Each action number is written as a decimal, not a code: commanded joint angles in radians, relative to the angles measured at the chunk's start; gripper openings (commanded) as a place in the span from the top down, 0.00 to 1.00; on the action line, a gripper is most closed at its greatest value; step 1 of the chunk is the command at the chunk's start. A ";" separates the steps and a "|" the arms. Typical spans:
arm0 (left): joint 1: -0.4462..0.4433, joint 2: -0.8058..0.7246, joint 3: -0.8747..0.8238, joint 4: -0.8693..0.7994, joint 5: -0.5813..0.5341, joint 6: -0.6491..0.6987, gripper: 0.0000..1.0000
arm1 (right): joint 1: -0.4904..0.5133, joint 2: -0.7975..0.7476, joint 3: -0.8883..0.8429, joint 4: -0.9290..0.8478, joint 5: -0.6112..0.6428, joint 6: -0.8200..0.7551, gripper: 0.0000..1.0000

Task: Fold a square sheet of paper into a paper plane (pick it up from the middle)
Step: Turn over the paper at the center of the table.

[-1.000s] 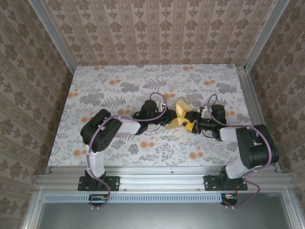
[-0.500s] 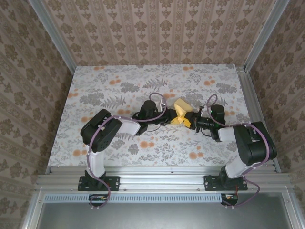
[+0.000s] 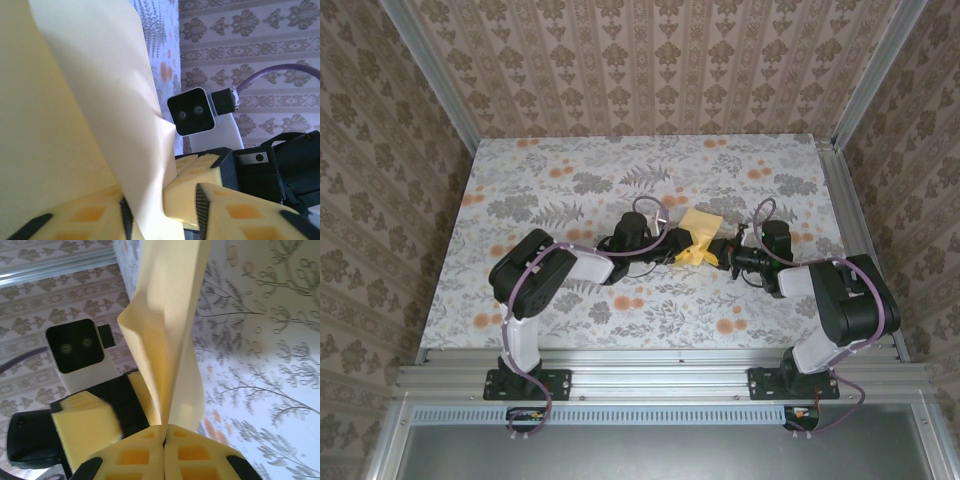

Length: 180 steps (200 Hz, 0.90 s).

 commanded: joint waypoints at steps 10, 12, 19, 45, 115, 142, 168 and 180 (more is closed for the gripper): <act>0.036 -0.096 0.011 -0.223 -0.006 0.160 0.49 | -0.001 -0.119 0.125 -0.535 0.073 -0.386 0.98; 0.036 -0.103 0.013 -0.247 -0.008 0.176 0.48 | 0.000 -0.127 0.137 -0.580 0.085 -0.416 0.98; 0.042 -0.130 0.033 -0.330 -0.019 0.231 0.45 | 0.000 -0.150 0.176 -0.732 0.129 -0.514 0.99; 0.072 -0.222 0.089 -0.595 -0.068 0.397 0.37 | -0.002 -0.190 0.317 -1.077 0.311 -0.738 1.00; 0.191 -0.413 0.148 -0.989 -0.167 0.653 0.20 | 0.183 -0.225 0.583 -1.513 1.088 -0.951 1.00; 0.263 -0.482 0.101 -1.006 -0.135 0.650 0.20 | 0.331 -0.125 0.684 -1.605 1.342 -0.958 1.00; 0.308 -0.519 0.069 -1.033 -0.097 0.652 0.20 | 0.449 0.010 0.778 -1.679 1.458 -0.935 0.99; 0.337 -0.533 0.051 -1.035 -0.071 0.648 0.20 | 0.506 0.079 0.833 -1.714 1.491 -0.927 0.99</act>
